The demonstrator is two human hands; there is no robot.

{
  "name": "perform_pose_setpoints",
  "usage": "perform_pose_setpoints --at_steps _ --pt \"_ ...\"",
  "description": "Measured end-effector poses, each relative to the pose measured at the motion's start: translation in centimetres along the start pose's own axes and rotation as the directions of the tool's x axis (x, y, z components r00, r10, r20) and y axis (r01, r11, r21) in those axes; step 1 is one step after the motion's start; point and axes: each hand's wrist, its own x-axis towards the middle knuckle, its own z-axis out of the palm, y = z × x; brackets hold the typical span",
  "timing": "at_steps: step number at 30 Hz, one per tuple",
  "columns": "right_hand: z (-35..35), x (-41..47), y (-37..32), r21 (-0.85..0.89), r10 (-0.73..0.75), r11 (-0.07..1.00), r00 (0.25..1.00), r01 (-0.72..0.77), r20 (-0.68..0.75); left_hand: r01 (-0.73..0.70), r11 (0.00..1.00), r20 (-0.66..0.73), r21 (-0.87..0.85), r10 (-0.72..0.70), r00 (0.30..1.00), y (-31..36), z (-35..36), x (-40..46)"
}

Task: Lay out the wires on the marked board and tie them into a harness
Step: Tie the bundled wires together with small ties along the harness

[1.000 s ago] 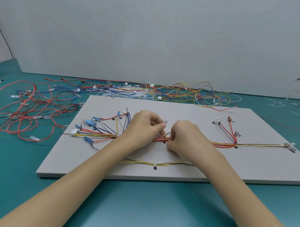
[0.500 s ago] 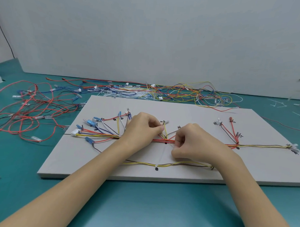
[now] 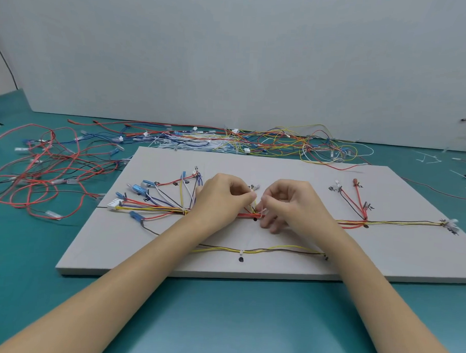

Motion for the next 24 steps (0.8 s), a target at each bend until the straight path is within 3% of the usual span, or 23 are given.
perform_pose_setpoints --at_steps 7,16,24 --pt "0.29 0.12 -0.16 0.132 -0.008 0.991 0.999 0.004 0.032 -0.028 0.998 0.054 0.054 0.026 0.998 -0.10 0.02 -0.02" --pt "0.79 0.22 -0.14 0.058 0.011 0.998 1.000 -0.009 -0.023 -0.090 0.995 0.066 0.033 0.088 0.994 -0.61 0.09 0.06" --pt "0.61 0.16 -0.15 0.271 0.130 0.955 0.992 -0.125 0.000 -0.086 0.996 0.052 -0.034 0.088 0.995 -0.78 0.24 0.17"
